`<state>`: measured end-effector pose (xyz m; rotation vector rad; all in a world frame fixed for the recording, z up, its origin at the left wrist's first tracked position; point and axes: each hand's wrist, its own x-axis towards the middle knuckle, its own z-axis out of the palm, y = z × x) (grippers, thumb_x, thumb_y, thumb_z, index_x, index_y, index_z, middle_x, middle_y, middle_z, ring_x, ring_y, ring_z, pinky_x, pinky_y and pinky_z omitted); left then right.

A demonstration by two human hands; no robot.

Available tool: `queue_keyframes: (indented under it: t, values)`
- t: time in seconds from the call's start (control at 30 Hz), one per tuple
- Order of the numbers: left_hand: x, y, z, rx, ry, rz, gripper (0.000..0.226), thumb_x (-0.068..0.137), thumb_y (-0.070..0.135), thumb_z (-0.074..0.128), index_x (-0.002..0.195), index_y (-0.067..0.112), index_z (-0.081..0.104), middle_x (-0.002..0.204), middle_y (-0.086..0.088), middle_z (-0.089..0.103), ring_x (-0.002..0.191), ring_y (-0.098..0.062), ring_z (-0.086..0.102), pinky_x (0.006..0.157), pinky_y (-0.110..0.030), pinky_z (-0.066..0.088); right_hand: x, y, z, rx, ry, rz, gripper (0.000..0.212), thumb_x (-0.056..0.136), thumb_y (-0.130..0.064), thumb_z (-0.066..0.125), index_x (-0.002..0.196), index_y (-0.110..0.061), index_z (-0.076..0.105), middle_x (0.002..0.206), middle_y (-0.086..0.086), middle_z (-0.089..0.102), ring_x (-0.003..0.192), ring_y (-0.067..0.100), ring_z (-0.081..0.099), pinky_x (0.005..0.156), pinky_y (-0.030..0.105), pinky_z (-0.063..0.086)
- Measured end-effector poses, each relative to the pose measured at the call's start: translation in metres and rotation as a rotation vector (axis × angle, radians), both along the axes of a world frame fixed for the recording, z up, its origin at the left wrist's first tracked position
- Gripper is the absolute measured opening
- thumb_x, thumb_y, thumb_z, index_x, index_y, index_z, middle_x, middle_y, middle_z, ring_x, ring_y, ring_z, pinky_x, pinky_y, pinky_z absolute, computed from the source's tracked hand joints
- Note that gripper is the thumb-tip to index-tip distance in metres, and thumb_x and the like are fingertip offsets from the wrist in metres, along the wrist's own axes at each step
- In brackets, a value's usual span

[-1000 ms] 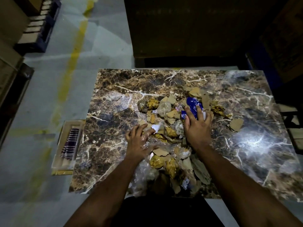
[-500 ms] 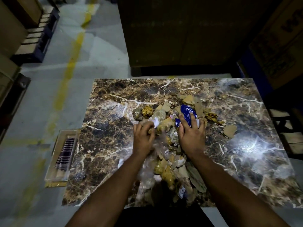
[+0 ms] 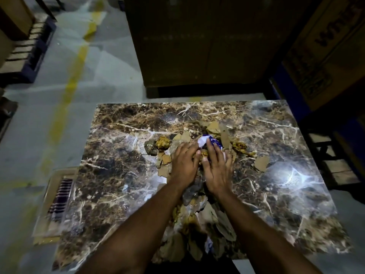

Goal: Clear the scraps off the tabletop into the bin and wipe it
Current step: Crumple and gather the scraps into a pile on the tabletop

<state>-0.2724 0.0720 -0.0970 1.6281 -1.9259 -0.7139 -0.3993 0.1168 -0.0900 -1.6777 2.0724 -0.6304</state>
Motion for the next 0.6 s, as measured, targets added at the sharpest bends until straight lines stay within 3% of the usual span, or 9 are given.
queue_keyframes:
  t: [0.07, 0.17, 0.27, 0.3, 0.43, 0.6]
  values:
    - [0.0, 0.001, 0.0, 0.06, -0.015, -0.052, 0.058, 0.102, 0.059, 0.018, 0.155, 0.038, 0.03, 0.156, 0.003, 0.045, 0.148, -0.021, 0.032, 0.122, -0.044, 0.014, 0.0, 0.0, 0.001, 0.069, 0.094, 0.032, 0.067, 0.087, -0.083, 0.002, 0.151, -0.063, 0.002, 0.167, 0.0, 0.018, 0.149, 0.039, 0.014, 0.117, 0.061, 0.021]
    - [0.005, -0.002, 0.003, 0.269, 0.229, -0.045, 0.066, 0.095, 0.075, 0.011, 0.154, 0.054, -0.009, 0.164, 0.006, 0.029, 0.15, -0.023, 0.029, 0.123, -0.055, 0.014, 0.003, -0.004, 0.004, 0.126, 0.139, 0.035, 0.082, 0.072, -0.096, -0.002, 0.148, -0.067, 0.001, 0.168, 0.002, 0.011, 0.15, 0.041, 0.01, 0.118, 0.062, 0.018]
    - [0.008, -0.004, 0.034, 0.621, 0.701, 0.084, 0.056, 0.099, 0.069, 0.004, 0.153, 0.057, -0.005, 0.168, 0.009, 0.013, 0.154, -0.027, 0.014, 0.118, -0.068, 0.013, 0.006, -0.01, 0.009, 0.204, 0.21, 0.06, 0.095, 0.061, -0.103, 0.006, 0.148, -0.067, 0.002, 0.168, 0.005, 0.006, 0.149, 0.043, 0.009, 0.118, 0.064, 0.019]
    - [0.009, -0.005, 0.043, 0.686, 0.767, 0.089, 0.056, 0.1, 0.066, 0.001, 0.155, 0.054, -0.002, 0.168, 0.01, 0.01, 0.154, -0.024, 0.009, 0.116, -0.068, 0.01, 0.008, -0.009, 0.01, 0.216, 0.226, 0.066, 0.097, 0.059, -0.103, 0.013, 0.148, -0.066, 0.001, 0.167, 0.007, 0.006, 0.149, 0.044, 0.01, 0.117, 0.065, 0.02]
    - [0.013, -0.012, 0.04, 0.705, 0.791, -0.011, 0.064, 0.095, 0.073, 0.0, 0.156, 0.053, 0.003, 0.169, 0.009, 0.002, 0.155, -0.022, 0.001, 0.118, -0.064, 0.001, 0.012, -0.008, 0.011, 0.218, 0.295, 0.097, 0.101, 0.058, -0.101, 0.021, 0.147, -0.067, -0.01, 0.167, 0.015, 0.008, 0.147, 0.049, 0.016, 0.114, 0.07, 0.021]
    - [0.012, -0.011, 0.029, 0.664, 0.655, -0.045, 0.083, 0.078, 0.091, 0.013, 0.153, 0.057, 0.008, 0.169, 0.009, 0.002, 0.155, -0.027, 0.004, 0.119, -0.064, 0.007, 0.018, -0.014, 0.011, 0.273, 0.396, 0.136, 0.094, 0.068, -0.097, 0.037, 0.149, -0.06, 0.006, 0.166, 0.016, 0.01, 0.146, 0.053, 0.015, 0.11, 0.075, 0.024]
